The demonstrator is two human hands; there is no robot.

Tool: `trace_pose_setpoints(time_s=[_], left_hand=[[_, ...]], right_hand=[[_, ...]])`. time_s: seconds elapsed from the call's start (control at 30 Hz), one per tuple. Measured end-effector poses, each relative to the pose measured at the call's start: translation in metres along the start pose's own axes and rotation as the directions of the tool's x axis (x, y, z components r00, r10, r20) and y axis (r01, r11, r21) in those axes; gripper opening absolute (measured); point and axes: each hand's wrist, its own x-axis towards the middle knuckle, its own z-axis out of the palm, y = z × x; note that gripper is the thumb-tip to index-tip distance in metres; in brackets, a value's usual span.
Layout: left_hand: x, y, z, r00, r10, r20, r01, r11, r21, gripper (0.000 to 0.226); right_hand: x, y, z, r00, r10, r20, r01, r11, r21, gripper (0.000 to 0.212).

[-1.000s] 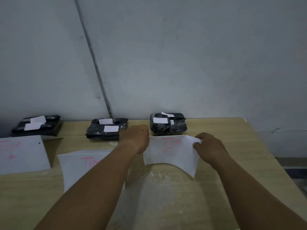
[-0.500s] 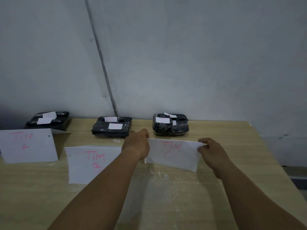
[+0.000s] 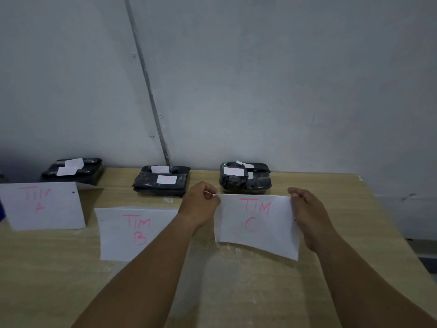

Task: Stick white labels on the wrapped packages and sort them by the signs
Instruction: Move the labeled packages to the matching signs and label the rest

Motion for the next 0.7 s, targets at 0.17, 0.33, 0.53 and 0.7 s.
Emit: trace_pose_setpoints(time_s=[0.17,0.33,0.53,0.7], left_hand=[[-0.001,-0.011,0.006,0.999,-0.042,0.025,0.037,0.982,0.186,0.011],[-0.002,-0.012,0.008,0.999,-0.021,0.037,0.01,0.959,0.282,0.025],[-0.008,-0.013,-0.036,0.889,0.24,-0.39,-0.089,0.926,0.367,0.006],[-0.009,-0.055,-0.111,0.611,0.18,-0.771,0.002,0.973,0.229,0.017]], right_hand=[[0.003,0.016,0.006,0.999,0.023,0.041,-0.014,0.979,-0.203,0.032],[0.0,0.01,0.011,0.998,0.053,-0.023,-0.058,0.914,-0.402,0.048],[-0.03,-0.037,0.041,0.931,-0.343,-0.125,0.26,0.864,-0.432,0.027],[-0.068,-0.066,0.115,0.896,-0.239,0.374,0.342,0.909,-0.239,0.02]])
